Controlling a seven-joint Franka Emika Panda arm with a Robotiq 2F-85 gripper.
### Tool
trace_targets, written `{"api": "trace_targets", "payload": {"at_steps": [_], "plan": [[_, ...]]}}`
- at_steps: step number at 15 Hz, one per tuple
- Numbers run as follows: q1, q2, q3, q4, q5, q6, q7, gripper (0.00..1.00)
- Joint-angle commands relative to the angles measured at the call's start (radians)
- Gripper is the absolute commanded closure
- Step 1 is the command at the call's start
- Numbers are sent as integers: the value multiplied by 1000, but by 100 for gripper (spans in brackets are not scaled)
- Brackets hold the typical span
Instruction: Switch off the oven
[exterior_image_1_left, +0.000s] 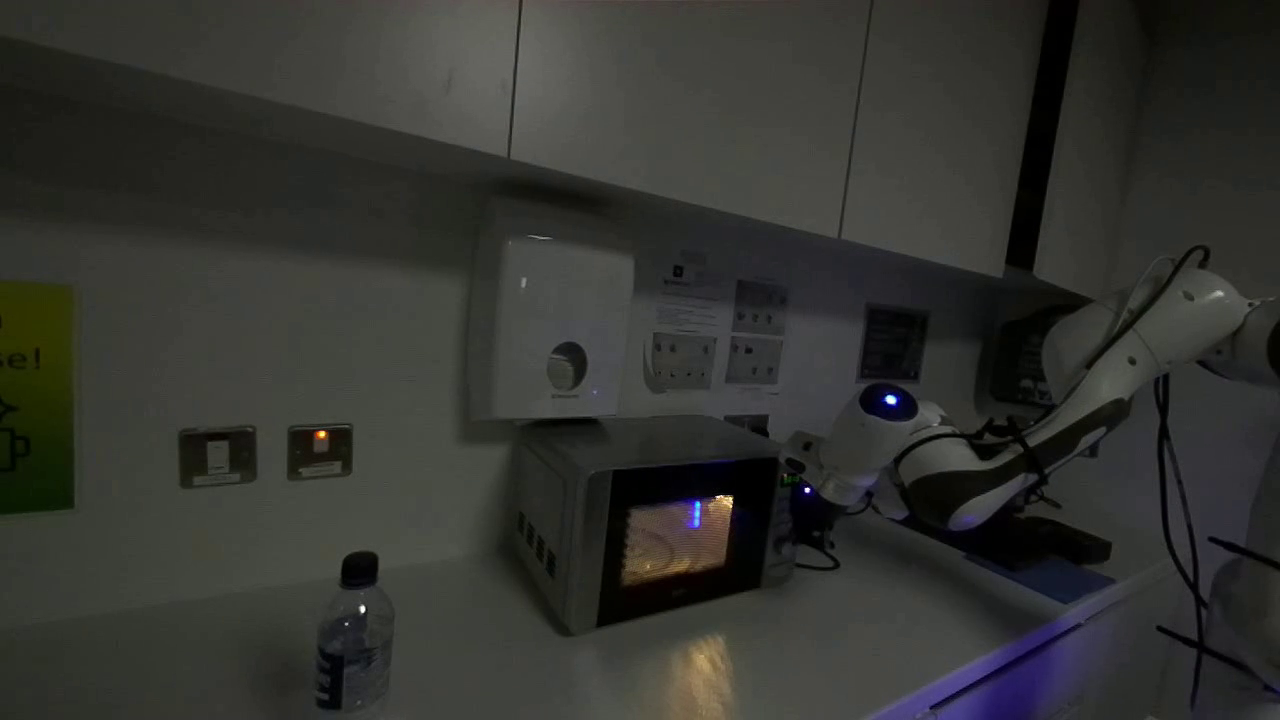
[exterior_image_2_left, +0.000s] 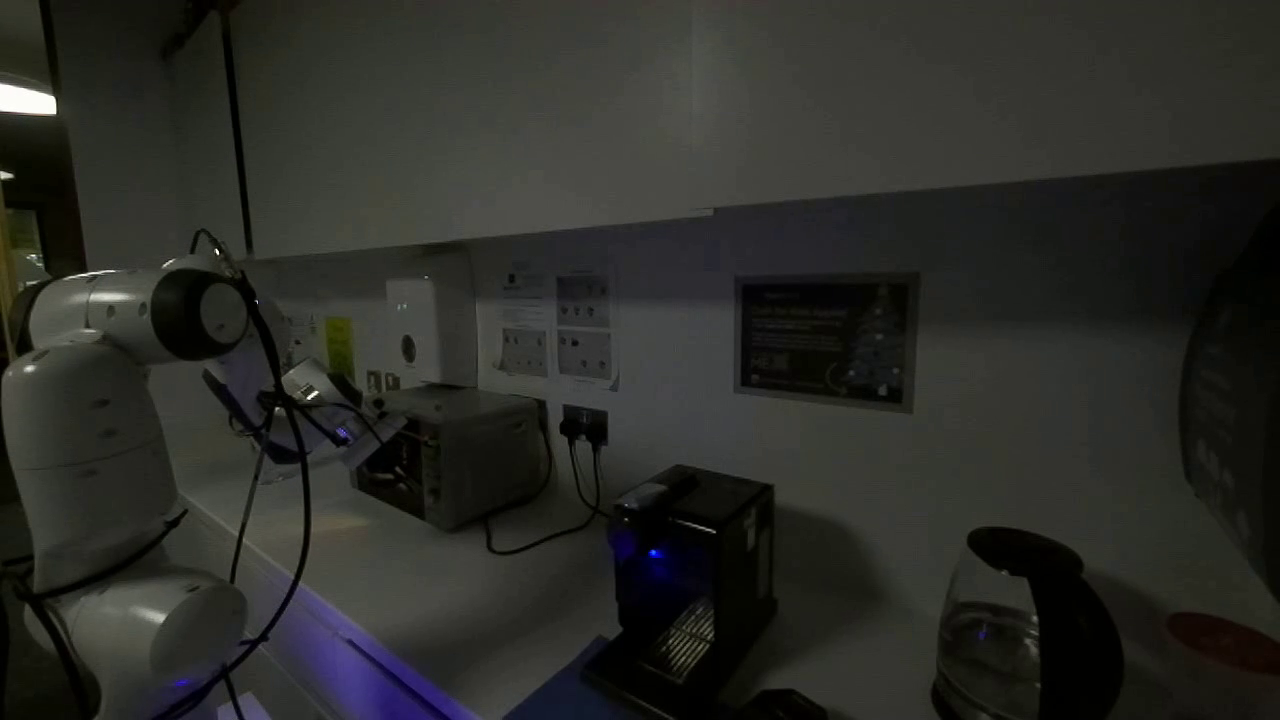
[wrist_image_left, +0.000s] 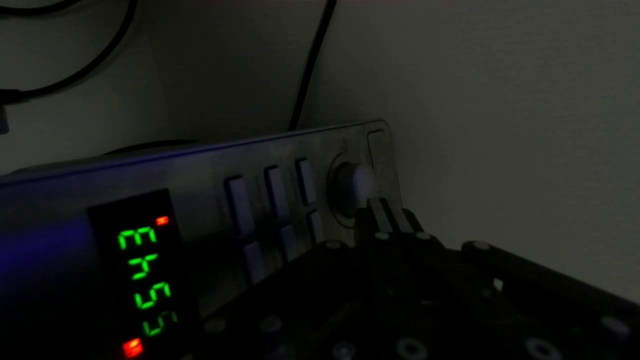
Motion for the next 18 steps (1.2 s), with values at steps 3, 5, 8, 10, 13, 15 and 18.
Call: {"api": "trace_targets", "payload": {"at_steps": [3, 5, 8, 10, 13, 15, 18], "plan": [[-11, 6, -4, 17, -42, -14, 15, 100], [-14, 9, -5, 20, -41, -13, 11, 100], [-16, 16, -6, 26, -39, -14, 3, 100], [-16, 20, -7, 31, -40, -15, -1, 100], [-15, 31, -7, 41, -43, -14, -10, 100], [-15, 43, -7, 52, -53, -15, -15, 100], [-15, 60, -11, 69, -70, -18, -24, 100]]}}
